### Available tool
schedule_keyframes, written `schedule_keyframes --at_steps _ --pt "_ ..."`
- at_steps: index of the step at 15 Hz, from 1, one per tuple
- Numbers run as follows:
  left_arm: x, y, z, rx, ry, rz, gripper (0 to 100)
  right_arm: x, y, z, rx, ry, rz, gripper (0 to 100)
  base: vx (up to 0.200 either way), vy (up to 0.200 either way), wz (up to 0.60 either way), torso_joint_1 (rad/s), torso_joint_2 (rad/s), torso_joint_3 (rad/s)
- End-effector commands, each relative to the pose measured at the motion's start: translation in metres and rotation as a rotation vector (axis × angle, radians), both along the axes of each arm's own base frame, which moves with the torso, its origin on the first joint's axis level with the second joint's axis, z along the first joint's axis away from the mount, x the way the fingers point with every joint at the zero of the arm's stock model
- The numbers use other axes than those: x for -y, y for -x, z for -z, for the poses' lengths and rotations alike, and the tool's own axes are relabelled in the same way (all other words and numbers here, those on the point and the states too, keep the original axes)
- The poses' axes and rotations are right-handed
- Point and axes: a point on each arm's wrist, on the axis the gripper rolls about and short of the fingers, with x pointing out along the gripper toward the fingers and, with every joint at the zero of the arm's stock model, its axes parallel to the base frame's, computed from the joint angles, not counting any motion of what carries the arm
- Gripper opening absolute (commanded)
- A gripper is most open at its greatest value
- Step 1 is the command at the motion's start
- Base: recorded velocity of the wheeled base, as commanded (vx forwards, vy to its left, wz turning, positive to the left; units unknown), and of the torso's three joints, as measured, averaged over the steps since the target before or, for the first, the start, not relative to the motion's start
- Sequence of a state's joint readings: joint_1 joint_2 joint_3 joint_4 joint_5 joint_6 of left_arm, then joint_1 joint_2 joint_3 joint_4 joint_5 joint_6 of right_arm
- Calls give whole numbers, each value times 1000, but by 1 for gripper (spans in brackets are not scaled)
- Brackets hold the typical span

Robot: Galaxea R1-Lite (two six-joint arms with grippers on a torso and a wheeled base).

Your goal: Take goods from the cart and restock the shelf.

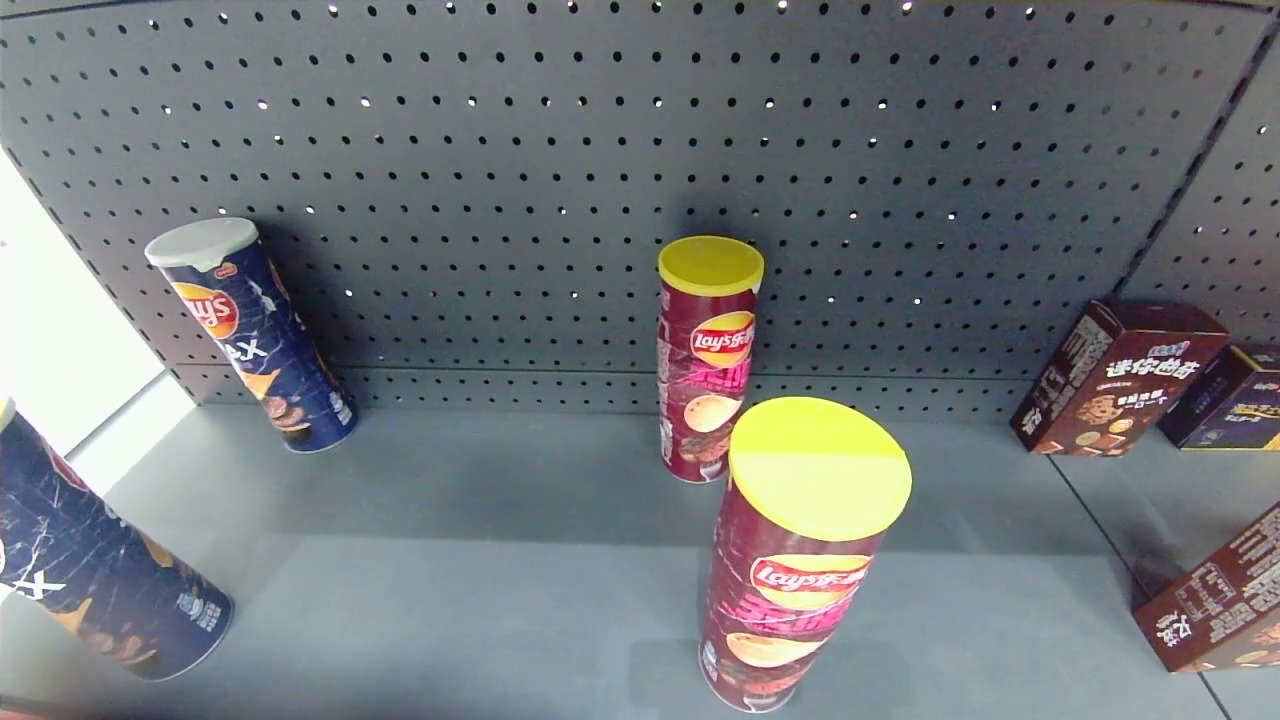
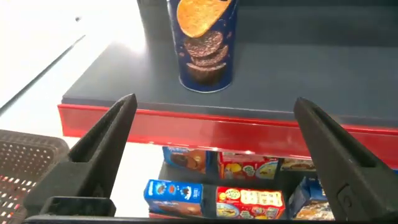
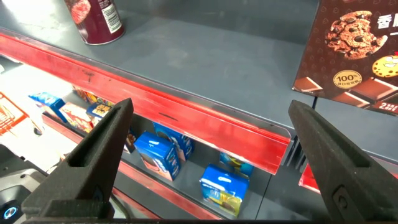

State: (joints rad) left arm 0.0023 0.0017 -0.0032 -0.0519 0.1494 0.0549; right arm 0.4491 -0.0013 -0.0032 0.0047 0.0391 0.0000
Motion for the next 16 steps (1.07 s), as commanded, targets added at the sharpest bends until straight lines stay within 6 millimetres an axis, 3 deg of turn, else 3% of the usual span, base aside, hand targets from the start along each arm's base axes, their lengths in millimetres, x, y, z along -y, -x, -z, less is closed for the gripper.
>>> schedule_keyframes --at_steps 1,3,5,6,11,12,13,16 --pt "-1 0 0 -17 -48 -72 100 0 0 0 -1 1 -1 100 0 0 0 0 0 0" --pt "-2 0 0 -21 -67 -93 100 0 0 0 -3 1 -3 100 0 0 0 0 0 0" --pt "1 0 0 -19 -72 27 100 0 0 0 -1 1 53 100 0 0 0 0 0 0" --pt "5 -1 5 -54 -87 238 100 1 0 0 -1 2 91 100 0 0 0 0 0 0" --pt "5 -1 5 -62 -61 242 100 1 0 0 1 13 96 100 0 0 0 0 0 0" --pt "5 -1 6 -64 -50 241 100 4 7 -48 116 -32 101 100 0 0 0 0 0 0" --pt "5 -1 6 -64 -50 241 100 -3 -7 -93 51 -14 119 100 0 0 0 0 0 0" --pt "5 -1 6 -64 -50 243 100 -5 -7 -114 59 -10 51 100 0 0 0 0 0 0"
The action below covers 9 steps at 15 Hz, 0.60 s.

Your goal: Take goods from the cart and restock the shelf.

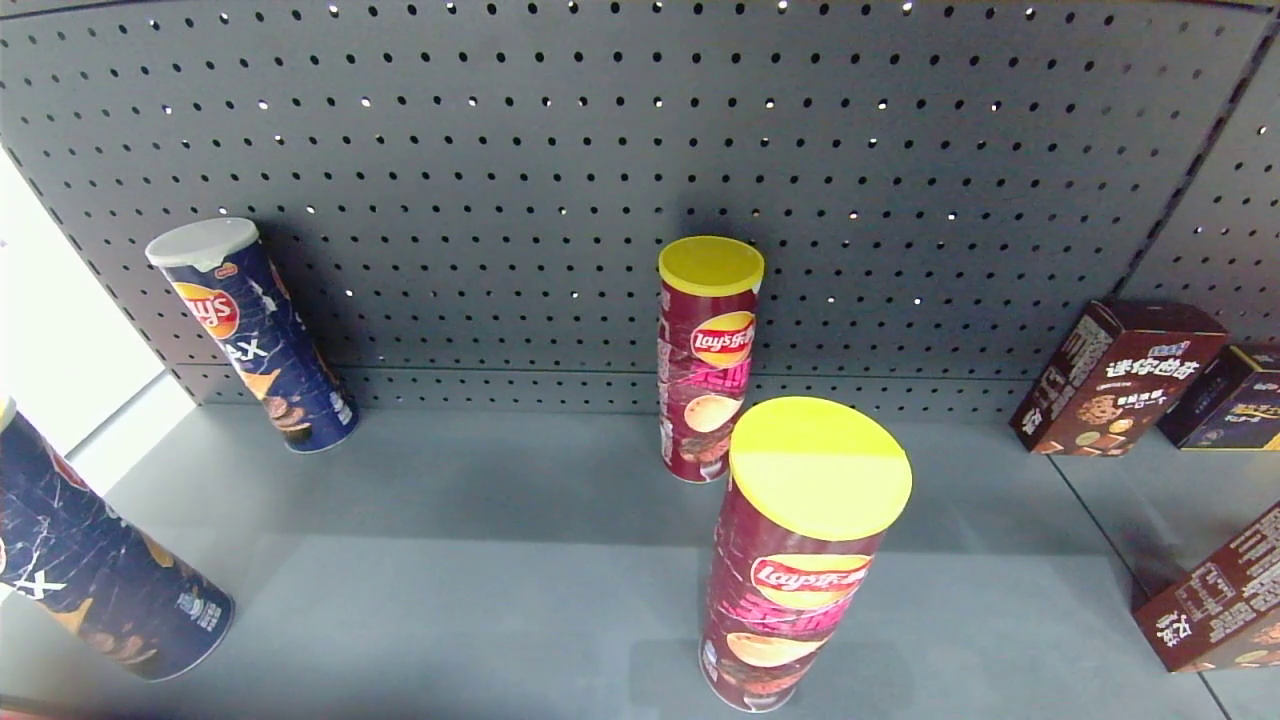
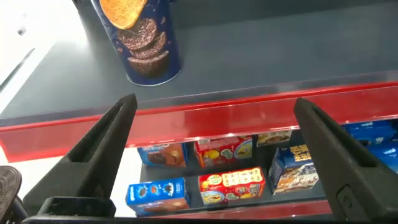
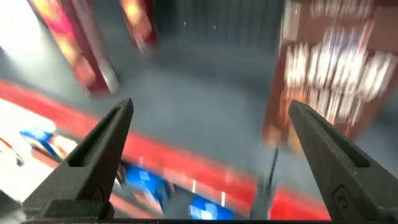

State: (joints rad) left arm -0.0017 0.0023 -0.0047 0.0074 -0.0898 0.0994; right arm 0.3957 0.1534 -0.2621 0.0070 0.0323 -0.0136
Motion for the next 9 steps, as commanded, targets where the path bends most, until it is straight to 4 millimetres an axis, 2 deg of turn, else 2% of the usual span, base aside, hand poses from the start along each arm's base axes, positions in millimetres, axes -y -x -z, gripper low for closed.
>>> schedule_keyframes --at_steps 1,3,6,9 --pt "0 0 0 -4 0 1 100 -9 -18 -59 -48 22 3 100 0 0 0 0 0 0" --pt "0 0 0 -6 0 2 100 -20 -47 -101 -94 43 -32 100 0 0 0 0 0 0" --pt "0 -1 0 -10 1 2 100 -45 -89 -122 -146 160 -169 100 0 0 0 0 0 0" --pt "0 -1 0 -9 1 2 100 -67 -119 -129 -191 219 -261 100 0 0 0 0 0 0"
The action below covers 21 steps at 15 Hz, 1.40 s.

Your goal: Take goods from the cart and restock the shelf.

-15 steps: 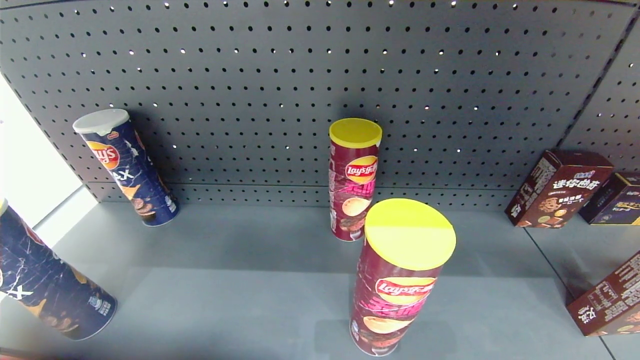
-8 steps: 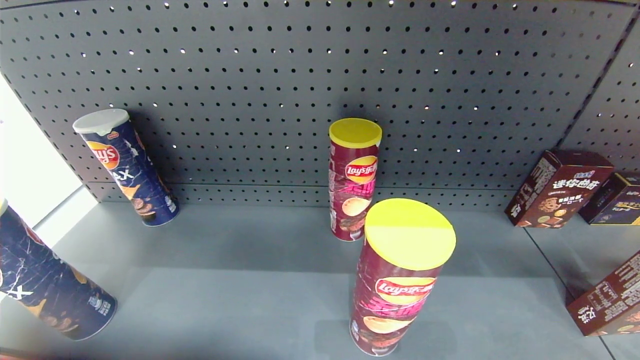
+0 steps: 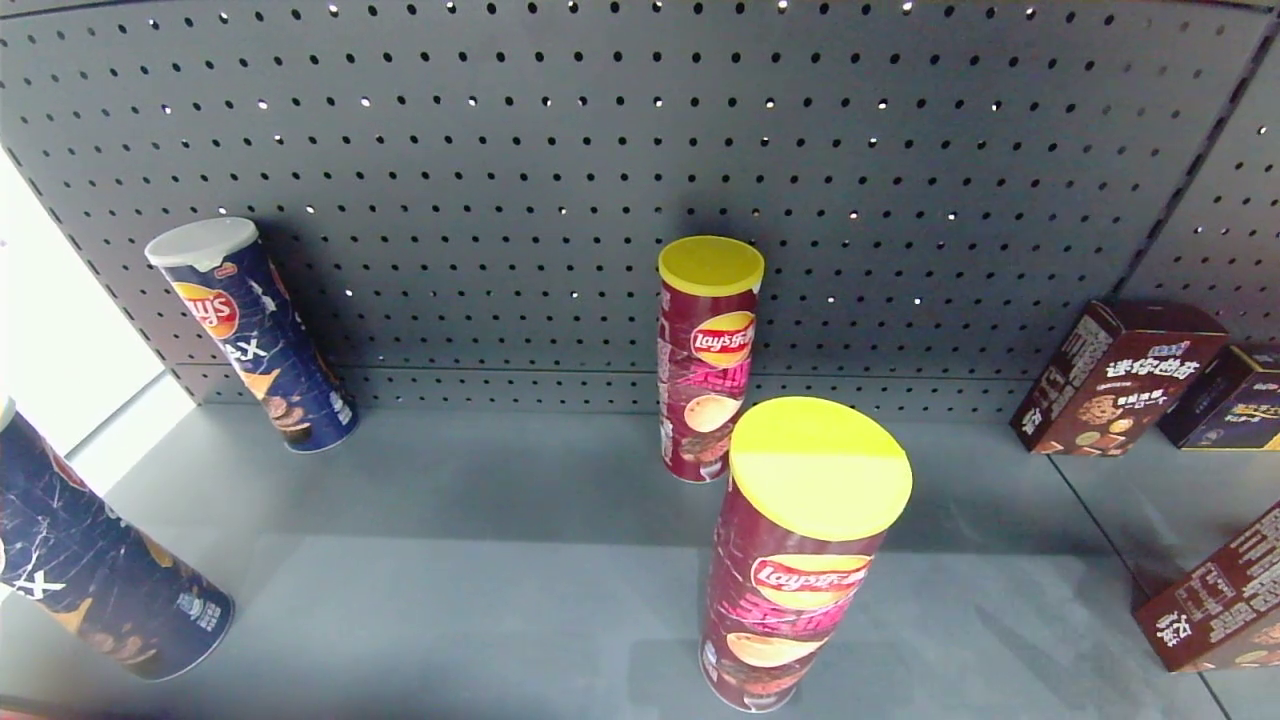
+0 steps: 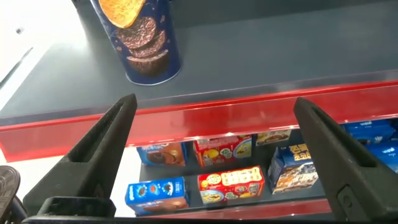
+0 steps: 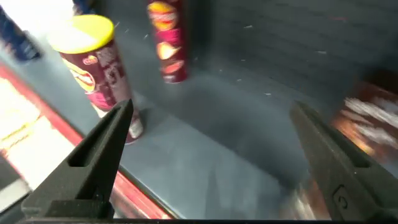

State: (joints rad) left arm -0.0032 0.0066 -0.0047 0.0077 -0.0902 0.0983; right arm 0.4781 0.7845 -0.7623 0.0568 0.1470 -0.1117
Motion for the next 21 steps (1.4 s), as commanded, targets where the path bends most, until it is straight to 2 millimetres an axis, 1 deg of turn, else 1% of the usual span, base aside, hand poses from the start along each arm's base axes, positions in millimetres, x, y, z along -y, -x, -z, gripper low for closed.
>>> schedule_keyframes --at_steps 1,3,4,5,6,7,8,10,12,21 --pt "0 0 0 -6 0 0 100 -37 -49 0 -120 92 -105 100 0 0 0 0 0 0" --pt "0 0 0 -6 0 0 100 -50 -58 8 -149 124 -150 100 0 0 0 0 0 0" --pt "0 0 0 -6 2 0 100 -55 -64 15 -174 141 -160 100 0 0 0 0 0 0" --pt "0 0 0 -6 2 -1 100 -59 -67 26 -217 168 -167 100 0 0 0 0 0 0" --pt "0 0 0 -6 2 -1 100 -61 -68 35 -244 187 -177 100 0 0 0 0 0 0" --pt "0 0 0 -6 2 -1 100 -61 -68 35 -244 187 -177 100 0 0 0 0 0 0" --pt "0 -1 0 -8 3 -1 100 -65 -66 52 -297 224 -208 100 0 0 0 0 0 0" --pt "0 0 0 -5 5 -1 100 -72 -68 64 -331 251 -227 100 0 0 0 0 0 0" --pt "0 0 0 -3 8 -9 100 -79 -75 70 -337 258 -235 100 0 0 0 0 0 0" --pt "0 0 0 -2 9 -11 100 -91 -89 81 -382 288 -232 100 0 0 0 0 0 0"
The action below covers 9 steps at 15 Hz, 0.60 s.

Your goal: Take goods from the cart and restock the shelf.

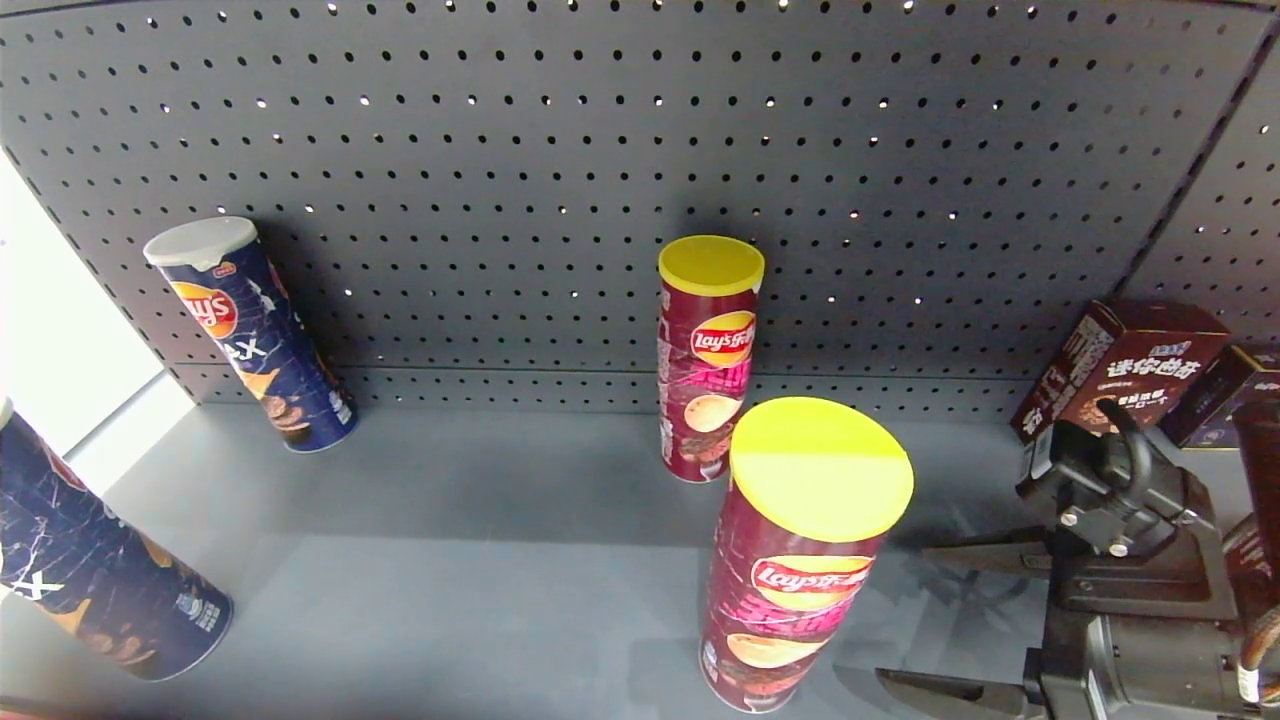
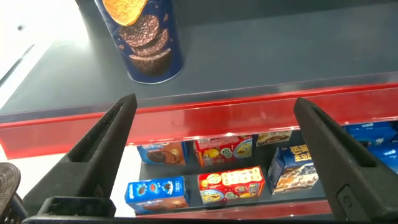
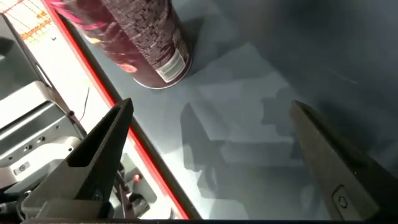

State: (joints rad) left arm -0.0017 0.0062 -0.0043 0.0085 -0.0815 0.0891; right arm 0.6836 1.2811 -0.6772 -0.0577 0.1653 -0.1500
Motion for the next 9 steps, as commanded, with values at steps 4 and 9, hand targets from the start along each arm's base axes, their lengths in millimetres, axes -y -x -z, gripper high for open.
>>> schedule_keyframes --at_steps 4,9 --pt "0 0 0 -4 6 1 100 -7 -10 6 -21 18 3 100 0 0 0 0 0 0" --pt "0 0 0 -2 6 -2 100 -17 -21 4 -23 22 3 100 0 0 0 0 0 0"
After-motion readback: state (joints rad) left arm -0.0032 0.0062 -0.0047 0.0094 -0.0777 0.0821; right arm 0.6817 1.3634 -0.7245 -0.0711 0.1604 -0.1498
